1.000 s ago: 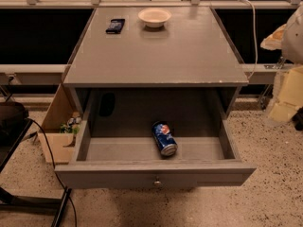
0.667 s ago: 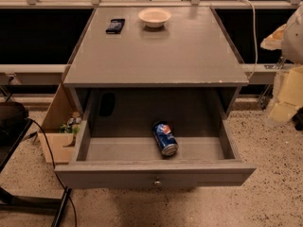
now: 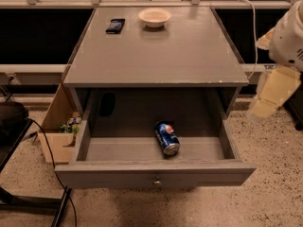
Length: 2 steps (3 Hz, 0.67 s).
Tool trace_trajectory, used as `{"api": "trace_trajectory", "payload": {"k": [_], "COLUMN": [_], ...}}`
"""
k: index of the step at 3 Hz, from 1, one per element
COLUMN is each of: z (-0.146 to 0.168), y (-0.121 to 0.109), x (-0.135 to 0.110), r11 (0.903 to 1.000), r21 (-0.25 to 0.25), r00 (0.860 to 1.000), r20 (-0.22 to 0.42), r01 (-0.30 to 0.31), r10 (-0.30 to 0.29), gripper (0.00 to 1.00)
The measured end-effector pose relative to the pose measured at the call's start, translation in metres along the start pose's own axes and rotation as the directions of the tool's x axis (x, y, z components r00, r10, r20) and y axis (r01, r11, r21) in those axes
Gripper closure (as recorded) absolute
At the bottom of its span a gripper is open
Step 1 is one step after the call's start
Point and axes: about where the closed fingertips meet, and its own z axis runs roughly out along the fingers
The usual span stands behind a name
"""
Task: Pick pepsi can from top drawer and place on counter
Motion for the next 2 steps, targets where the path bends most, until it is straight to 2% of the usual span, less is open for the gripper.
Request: {"api": "trace_trajectory", "payload": {"k": [1,2], "z": [0.03,0.05], "y": [-0.03,-0.05], "x": [-0.033,-0.053], "r11": [0.9925,0.9709], "r21": [0.059,0.094], "r00": [0.994,0.975], "r20": [0.018,0.008], "r01": [-0.107,-0.22], "r10": [0.107,0.22], "gripper": [0.0,0.0]}}
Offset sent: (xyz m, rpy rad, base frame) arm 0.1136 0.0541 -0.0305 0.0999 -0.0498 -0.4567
